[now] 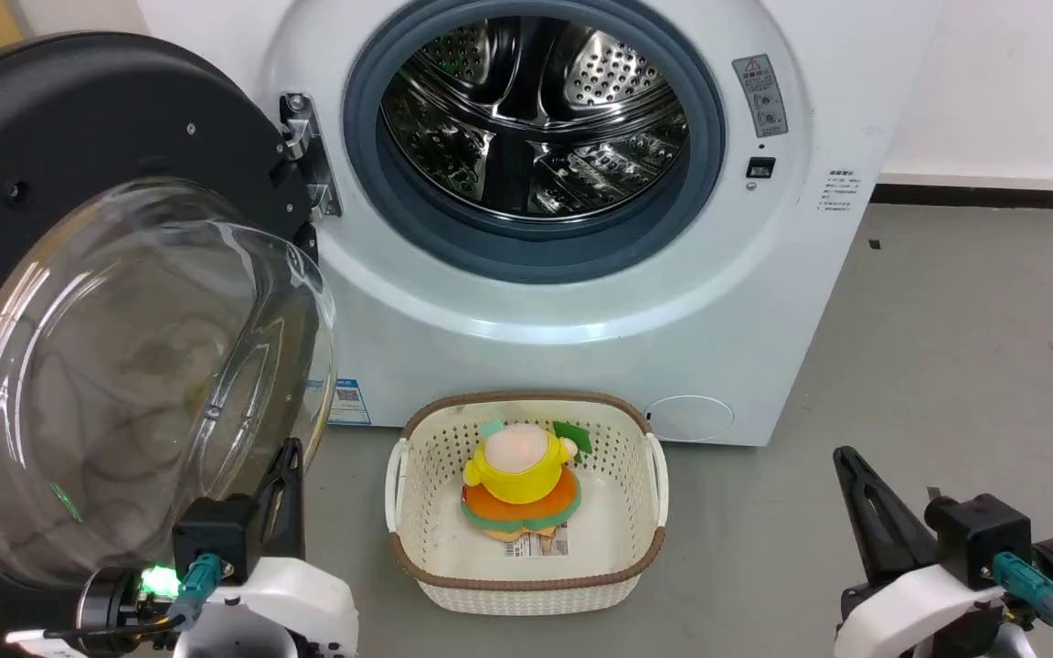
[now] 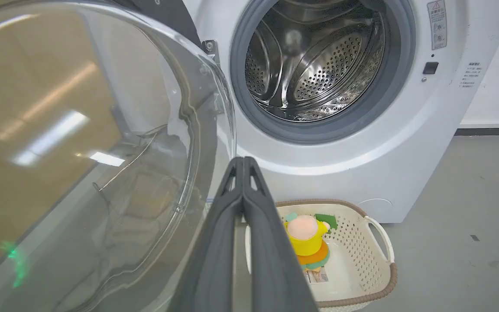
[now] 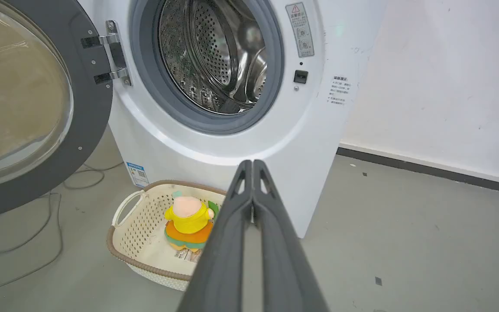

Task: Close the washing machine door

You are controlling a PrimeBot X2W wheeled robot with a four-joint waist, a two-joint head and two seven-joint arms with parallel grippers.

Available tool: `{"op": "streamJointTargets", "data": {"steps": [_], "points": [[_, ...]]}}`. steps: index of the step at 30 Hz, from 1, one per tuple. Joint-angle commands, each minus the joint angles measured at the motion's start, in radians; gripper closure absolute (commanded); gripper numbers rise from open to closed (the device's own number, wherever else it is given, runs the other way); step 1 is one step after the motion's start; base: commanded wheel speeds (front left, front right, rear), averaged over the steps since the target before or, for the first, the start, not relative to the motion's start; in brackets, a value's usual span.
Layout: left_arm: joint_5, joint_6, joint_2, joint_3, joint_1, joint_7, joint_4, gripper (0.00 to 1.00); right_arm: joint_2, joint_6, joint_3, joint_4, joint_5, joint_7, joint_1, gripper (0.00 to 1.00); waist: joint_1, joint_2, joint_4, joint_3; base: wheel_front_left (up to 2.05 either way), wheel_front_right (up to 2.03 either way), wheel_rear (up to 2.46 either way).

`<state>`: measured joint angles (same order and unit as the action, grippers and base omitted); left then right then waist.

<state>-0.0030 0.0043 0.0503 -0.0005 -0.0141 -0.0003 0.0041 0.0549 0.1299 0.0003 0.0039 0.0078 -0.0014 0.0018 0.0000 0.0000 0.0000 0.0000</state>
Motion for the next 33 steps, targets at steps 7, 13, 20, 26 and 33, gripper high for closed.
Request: {"op": "streamJointTargets", "data": {"steps": [7,13,20,26,33], "points": [[0.0,0.001,0.0,-0.001,0.0,0.0,0.001,0.0,0.0,0.0,0.0,0.001,0.001,-0.001,0.0,0.0,0.0,0.0,0.0,0.0,0.0,0.0,0.0],[-0.003,0.005,0.0,-0.006,0.001,-0.011,0.005,0.0,0.0,0.0,-0.002,0.001,0.01,-0.011,0.002,0.0,0.0,0.0,0.0,0.0,0.0,0.0,0.0],[-0.008,0.011,0.0,-0.012,0.002,-0.026,0.008,0.0,0.0,0.0,0.0,0.0,0.019,-0.026,0.005,0.0,0.0,0.0,0.005,0.0,0.0,0.0,0.0],[-0.012,0.016,0.0,-0.017,0.004,-0.038,0.01,0.0,-0.001,0.0,0.002,-0.002,0.028,-0.038,0.008,0.0,0.0,0.0,0.015,-0.001,0.0,0.0,0.0],[-0.017,0.022,0.0,-0.022,0.006,-0.053,0.013,0.0,-0.001,0.0,0.007,-0.005,0.033,-0.053,0.012,0.0,0.0,0.0,0.035,-0.003,0.0,0.0,0.0]]}}
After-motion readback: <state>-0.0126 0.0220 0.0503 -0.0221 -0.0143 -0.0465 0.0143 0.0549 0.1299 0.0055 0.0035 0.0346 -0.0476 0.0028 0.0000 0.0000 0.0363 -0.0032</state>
